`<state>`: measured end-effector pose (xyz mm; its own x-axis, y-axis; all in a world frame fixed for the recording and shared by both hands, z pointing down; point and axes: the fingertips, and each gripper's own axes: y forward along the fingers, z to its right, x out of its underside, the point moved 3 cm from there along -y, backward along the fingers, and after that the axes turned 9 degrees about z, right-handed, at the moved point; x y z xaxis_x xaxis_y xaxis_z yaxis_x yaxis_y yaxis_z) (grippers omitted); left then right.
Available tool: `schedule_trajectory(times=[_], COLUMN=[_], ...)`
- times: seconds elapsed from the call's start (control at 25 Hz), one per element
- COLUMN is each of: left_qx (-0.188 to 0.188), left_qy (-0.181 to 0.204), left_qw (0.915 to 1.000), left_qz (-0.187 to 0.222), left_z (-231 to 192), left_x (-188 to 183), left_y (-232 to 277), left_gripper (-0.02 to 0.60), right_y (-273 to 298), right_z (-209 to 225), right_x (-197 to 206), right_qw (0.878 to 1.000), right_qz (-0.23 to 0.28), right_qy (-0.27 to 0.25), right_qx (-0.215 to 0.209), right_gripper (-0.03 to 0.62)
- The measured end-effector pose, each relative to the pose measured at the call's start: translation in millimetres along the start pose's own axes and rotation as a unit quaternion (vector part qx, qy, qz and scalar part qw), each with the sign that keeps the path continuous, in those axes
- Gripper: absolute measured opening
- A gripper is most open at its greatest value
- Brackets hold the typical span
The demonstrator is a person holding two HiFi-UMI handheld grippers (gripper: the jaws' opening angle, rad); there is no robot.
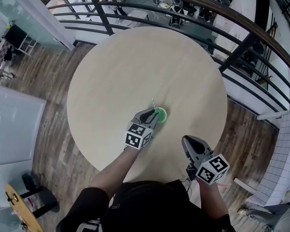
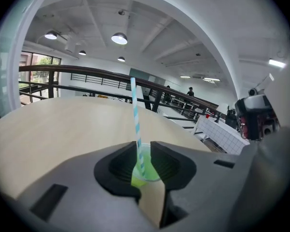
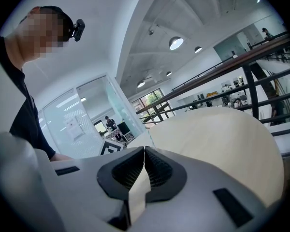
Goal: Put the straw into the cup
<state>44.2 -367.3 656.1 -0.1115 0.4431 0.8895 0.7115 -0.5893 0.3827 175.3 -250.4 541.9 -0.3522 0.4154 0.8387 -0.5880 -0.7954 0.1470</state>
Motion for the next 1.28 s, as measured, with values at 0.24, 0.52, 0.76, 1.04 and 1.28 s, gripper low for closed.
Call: schedule_trajectory(times=[0.24,0.52,0.76,1.04,1.28], left_qx=[-0.025,-0.027,-0.02,-0.021,0.007], left_qy=[0.006,0.012,0.028,0.023,0.034], left_qw=[0.9997,0.9994,0.9985,0.9956,0.9911], left_qz=[0.001,0.014,0.043,0.089,0.129], left_z=[-2.7,-4.4,4.4,9.8,25.9], left_x=[-2.9,-9.7,-28.4,-48.6,-58.8], left_y=[-7.9,-15.4,-36.1,-95.6,-159.2], left_gripper=[0.146,0.146,0.144,0.086,0.048], right_y=[-2.7,-0.6,-0.7,-6.2,-22.1], right_z=[-6.1,-10.1,-16.1,-52.8,-94.3], right_x=[-3.5,-0.8,-2.2,-26.1,-24.9], right_qw=[1.0,1.0,1.0,0.999,0.997], right_qz=[-0.001,0.0,0.002,0.016,0.038], right_qy=[-0.004,-0.004,-0.015,-0.04,-0.063], right_qx=[-0.003,-0.004,-0.004,0.001,0.012], right_gripper=[0.023,0.023,0.023,0.023,0.023])
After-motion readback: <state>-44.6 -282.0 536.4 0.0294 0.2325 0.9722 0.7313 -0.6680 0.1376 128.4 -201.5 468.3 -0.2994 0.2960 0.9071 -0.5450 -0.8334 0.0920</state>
